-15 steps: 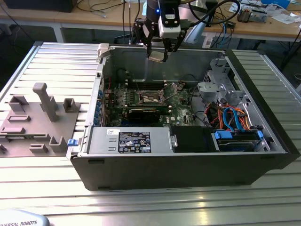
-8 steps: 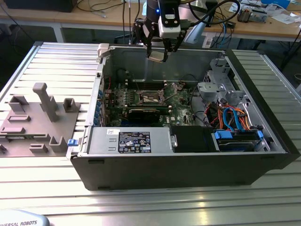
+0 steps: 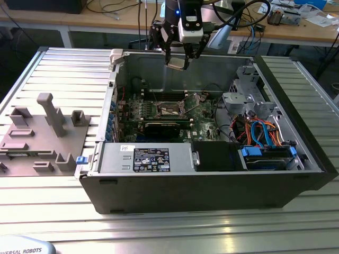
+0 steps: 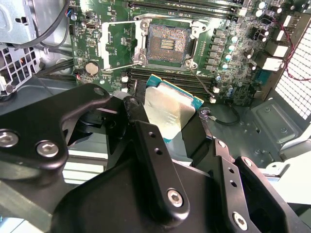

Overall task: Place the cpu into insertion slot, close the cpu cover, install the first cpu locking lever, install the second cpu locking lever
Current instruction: 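Place the cpu into insertion slot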

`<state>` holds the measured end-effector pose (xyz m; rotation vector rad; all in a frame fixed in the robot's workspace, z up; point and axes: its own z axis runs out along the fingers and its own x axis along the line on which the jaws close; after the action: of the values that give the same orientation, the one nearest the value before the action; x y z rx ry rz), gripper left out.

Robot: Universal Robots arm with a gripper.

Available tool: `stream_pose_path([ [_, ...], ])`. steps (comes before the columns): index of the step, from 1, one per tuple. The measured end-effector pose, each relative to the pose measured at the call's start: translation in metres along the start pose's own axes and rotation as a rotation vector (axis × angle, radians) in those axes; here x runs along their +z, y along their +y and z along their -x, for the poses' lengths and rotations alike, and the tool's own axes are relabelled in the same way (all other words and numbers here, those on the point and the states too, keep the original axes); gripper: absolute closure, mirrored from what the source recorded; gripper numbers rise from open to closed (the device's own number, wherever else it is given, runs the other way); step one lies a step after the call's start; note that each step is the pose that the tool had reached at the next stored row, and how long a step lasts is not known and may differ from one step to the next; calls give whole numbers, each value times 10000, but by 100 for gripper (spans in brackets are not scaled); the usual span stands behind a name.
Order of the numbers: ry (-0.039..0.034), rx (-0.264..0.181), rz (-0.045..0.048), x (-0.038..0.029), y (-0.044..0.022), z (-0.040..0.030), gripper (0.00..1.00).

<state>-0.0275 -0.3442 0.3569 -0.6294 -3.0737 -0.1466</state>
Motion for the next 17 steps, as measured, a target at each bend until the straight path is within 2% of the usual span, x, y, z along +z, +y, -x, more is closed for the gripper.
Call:
stream_pose_path([
  [17, -23, 250, 5, 0, 0, 0, 46],
])
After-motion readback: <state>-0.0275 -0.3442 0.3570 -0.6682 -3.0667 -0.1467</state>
